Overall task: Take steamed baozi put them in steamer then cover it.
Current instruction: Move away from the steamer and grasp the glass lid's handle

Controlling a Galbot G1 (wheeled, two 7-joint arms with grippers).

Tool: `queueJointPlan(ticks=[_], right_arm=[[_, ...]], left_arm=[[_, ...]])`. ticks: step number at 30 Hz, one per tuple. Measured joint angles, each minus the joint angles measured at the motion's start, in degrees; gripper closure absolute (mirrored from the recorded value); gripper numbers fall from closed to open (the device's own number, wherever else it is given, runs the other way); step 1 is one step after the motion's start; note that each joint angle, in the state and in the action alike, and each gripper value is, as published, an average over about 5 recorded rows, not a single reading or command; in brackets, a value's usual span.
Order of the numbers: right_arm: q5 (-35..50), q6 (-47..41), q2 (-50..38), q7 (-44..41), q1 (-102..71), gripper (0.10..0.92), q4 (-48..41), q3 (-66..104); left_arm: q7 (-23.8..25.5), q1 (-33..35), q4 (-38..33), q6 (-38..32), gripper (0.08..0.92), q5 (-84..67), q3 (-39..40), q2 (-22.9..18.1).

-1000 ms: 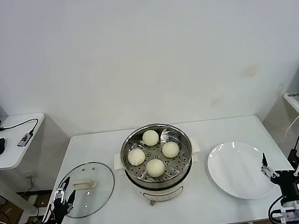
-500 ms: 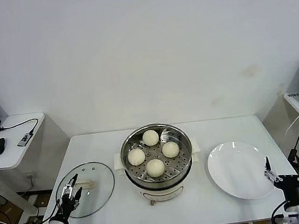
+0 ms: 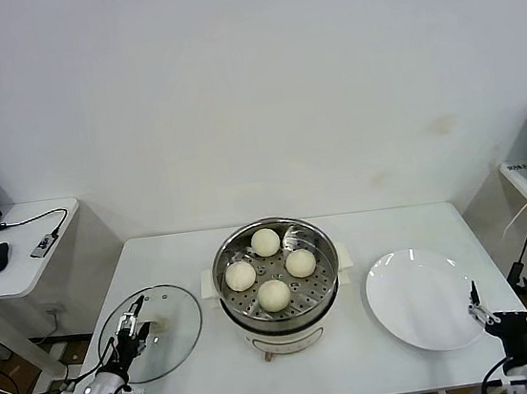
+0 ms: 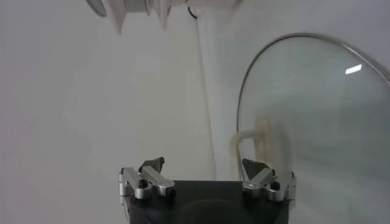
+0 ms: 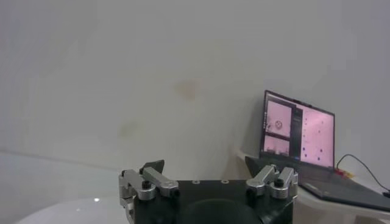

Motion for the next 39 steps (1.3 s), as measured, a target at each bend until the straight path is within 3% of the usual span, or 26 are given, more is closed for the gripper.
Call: queueJointPlan(ticks=[14,33,39], right_arm=[[-0.52,-0.15,0.18,-0.46,0.78,0.203,-1.15,-0.09],[-0.86,-0.05,-0.33,-1.04,0.78,0.203,-1.59,-1.54],[-1.01,0.71,-1.34,-0.74,0.14,0.203,-1.65,-2.8]], left_arm=[[0.18,-4.67,5.15,-0.12,0.204,0.31,1.26,0.06],[-2.38,-6.77,9.93,-1.7,0.744,-1.59,1.33,-1.02],[-3.57,-5.65,8.06,-1.53,0.856,-3.71,0.29,-0.52]])
